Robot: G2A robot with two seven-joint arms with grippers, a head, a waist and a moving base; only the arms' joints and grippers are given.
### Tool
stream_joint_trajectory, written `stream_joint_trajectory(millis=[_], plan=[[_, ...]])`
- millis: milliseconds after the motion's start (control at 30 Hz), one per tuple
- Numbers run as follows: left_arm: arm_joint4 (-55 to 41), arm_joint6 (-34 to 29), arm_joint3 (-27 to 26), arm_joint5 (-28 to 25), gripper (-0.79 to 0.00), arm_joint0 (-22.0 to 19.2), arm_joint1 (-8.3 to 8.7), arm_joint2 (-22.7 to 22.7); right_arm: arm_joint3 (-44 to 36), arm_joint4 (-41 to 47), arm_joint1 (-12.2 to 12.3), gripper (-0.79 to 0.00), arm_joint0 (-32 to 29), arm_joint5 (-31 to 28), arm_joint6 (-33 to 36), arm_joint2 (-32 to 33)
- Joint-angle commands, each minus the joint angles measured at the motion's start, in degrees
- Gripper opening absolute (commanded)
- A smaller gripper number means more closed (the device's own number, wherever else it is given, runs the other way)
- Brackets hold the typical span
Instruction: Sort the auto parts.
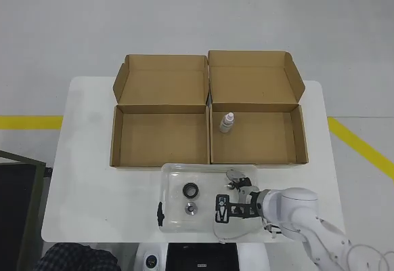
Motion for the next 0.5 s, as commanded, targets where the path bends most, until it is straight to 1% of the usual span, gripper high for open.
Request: stream_joint_trajectory(millis=[0,133,167,267,367,400,467], plan=[[0.0,0.0,0.0,0.0,0.0,0.0,0.0,0.0,0.42,-0.16,-0.12,-0.102,0.69,0.52,0.84,-0.53],[0.0,0.0,0.0,0.0,0.0,0.0,0.0,0.0,1.24,0.23,-0.37,-0.166,1.78,1.39,1.98,-1.43],[0.0,0.0,0.0,0.0,0.0,0.0,0.0,0.0,1.44,0.36,-0.42,-0.172,2.03,1.49,2.21,-1.62],[0.0,0.0,0.0,0.0,0.0,0.0,0.0,0.0,1.95,0.64,-0.55,-0.237,2.69,1.87,2.96,-2.09],[0.0,0.0,0.0,0.0,0.0,0.0,0.0,0.0,2.46,1.04,-0.66,-0.342,3.32,2.15,3.49,-2.42],[0.0,0.0,0.0,0.0,0.0,0.0,0.0,0.0,2.63,1.15,-0.7,-0.394,3.53,2.2,3.63,-2.53],[0.0,0.0,0.0,0.0,0.0,0.0,0.0,0.0,2.99,1.23,-0.76,-0.419,3.94,2.29,3.99,-2.78]])
